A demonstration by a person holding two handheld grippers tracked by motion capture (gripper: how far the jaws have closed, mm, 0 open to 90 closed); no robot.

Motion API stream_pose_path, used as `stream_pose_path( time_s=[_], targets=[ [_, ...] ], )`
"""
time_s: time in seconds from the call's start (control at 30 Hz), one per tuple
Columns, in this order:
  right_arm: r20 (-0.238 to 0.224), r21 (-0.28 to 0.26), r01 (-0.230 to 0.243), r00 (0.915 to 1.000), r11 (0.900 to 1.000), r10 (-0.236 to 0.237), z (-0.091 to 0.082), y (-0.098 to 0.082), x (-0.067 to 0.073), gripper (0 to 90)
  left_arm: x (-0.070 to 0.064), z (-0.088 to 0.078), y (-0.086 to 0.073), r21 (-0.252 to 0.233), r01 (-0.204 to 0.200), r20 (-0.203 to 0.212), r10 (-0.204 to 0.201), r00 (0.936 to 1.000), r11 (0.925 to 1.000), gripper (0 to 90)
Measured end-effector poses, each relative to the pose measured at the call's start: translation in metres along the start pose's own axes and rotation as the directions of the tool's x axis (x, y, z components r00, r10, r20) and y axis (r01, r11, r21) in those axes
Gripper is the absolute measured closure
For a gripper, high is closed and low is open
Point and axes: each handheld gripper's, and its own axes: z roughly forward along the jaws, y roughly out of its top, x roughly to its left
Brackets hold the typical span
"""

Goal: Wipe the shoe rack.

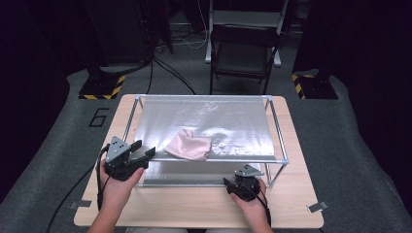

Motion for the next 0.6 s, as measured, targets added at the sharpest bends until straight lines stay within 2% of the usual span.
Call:
stream_pose_path(
  time_s=[0.03,0.07,0.1,0.2,0.23,0.3,0.37,0.4,0.47,0.5,0.53,0.6],
  targets=[
    [0.004,0.012,0.008,1.0,1.0,-0.008,-0.002,0.001,0.001,44.0,0.001,0.0,-0.001,-0.004,0.008,0.003,-0.008,1.0,1.0,42.7],
    [-0.008,0.017,-0.008,0.9999,1.0,0.009,-0.004,0.001,0.003,43.3,0.001,0.0,-0.001,-0.006,0.005,0.006,-0.005,1.0,1.0,42.7],
    [-0.025,0.009,-0.002,0.9997,1.0,0.002,-0.006,0.002,0.005,43.0,0.001,0.0,-0.001,-0.009,0.002,0.001,-0.002,1.0,1.0,42.9],
    [-0.057,0.018,0.04,0.9976,0.999,-0.039,-0.011,0.004,0.009,42.1,0.0,0.0,-0.001,-0.006,0.001,-0.002,-0.001,1.0,1.0,43.0],
    [-0.074,0.015,0.017,0.9971,1.0,-0.016,-0.011,0.005,0.012,42.2,0.001,0.0,-0.001,-0.004,0.0,0.001,0.0,1.0,1.0,43.0],
    [-0.086,0.007,0.035,0.9957,0.999,-0.034,-0.017,0.008,0.017,42.5,0.004,0.0,-0.001,-0.005,-0.003,0.0,0.003,1.0,1.0,43.0],
    [-0.112,-0.022,0.106,0.9879,0.994,-0.107,-0.021,0.013,0.019,42.2,0.008,0.0,-0.001,-0.006,-0.002,-0.006,0.002,1.0,1.0,43.0],
    [-0.117,-0.029,0.107,0.9871,0.994,-0.11,-0.023,0.015,0.022,42.0,0.009,-0.001,-0.002,-0.008,0.001,-0.008,-0.001,1.0,1.0,43.0],
    [-0.118,-0.041,0.165,0.9785,0.985,-0.169,-0.026,0.019,0.021,41.6,0.011,-0.002,-0.002,-0.007,-0.006,-0.006,0.006,1.0,1.0,43.0],
    [-0.152,-0.032,0.126,0.9799,0.992,-0.129,-0.03,0.02,0.025,41.8,0.012,-0.002,-0.002,-0.003,-0.006,-0.004,0.006,1.0,1.0,43.0],
    [-0.152,-0.029,0.143,0.9777,0.989,-0.145,-0.031,0.022,0.026,41.8,0.012,-0.002,-0.001,-0.001,0.0,-0.003,0.0,1.0,1.0,43.0],
    [-0.158,-0.038,0.138,0.9771,0.99,-0.142,-0.034,0.024,0.029,41.4,0.011,-0.002,-0.001,0.002,-0.004,-0.006,0.004,1.0,1.0,42.9]
  ],
)
